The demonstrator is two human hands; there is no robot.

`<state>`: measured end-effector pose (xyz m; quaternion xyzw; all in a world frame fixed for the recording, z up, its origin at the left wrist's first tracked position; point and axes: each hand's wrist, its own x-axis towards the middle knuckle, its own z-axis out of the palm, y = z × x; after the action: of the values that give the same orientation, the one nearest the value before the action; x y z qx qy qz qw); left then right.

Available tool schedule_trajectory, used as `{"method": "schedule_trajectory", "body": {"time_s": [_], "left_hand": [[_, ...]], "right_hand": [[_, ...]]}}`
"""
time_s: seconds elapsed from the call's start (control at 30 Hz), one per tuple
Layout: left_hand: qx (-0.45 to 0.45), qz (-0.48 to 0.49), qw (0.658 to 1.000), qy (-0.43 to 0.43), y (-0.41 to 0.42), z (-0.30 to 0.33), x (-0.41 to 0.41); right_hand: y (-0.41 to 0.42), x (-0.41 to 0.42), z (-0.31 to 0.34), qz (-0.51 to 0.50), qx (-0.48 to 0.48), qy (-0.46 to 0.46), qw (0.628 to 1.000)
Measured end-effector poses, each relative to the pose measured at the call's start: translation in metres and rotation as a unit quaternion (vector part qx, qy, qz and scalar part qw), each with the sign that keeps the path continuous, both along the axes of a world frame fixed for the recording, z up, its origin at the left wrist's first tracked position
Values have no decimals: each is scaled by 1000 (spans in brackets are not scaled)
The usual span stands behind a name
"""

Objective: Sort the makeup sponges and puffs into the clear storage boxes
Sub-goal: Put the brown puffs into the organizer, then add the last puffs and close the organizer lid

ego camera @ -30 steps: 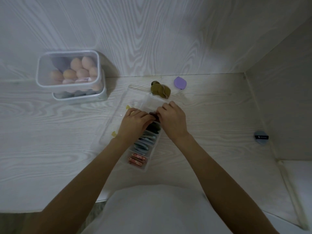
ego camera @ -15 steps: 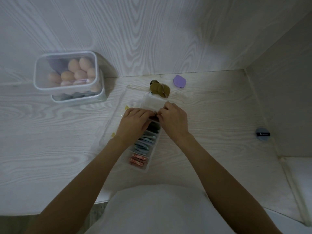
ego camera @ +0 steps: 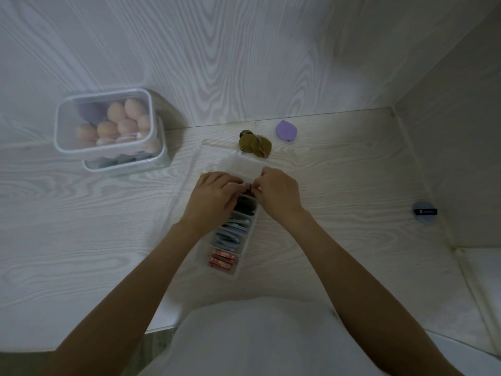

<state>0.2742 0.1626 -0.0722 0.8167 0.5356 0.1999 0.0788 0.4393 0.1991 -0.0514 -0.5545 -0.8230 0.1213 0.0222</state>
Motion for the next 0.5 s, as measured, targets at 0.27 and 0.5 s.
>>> {"method": "schedule_trajectory", "body": {"time_s": [0.27, 0.5], "left_hand": [[-76, 164, 960, -212, 36, 18, -7], [-245, 172, 948, -105, 122, 6, 9]], "right_hand": [[31, 26, 15, -124, -29, 249, 960], [97, 7, -15, -100, -91, 156, 978]]}}
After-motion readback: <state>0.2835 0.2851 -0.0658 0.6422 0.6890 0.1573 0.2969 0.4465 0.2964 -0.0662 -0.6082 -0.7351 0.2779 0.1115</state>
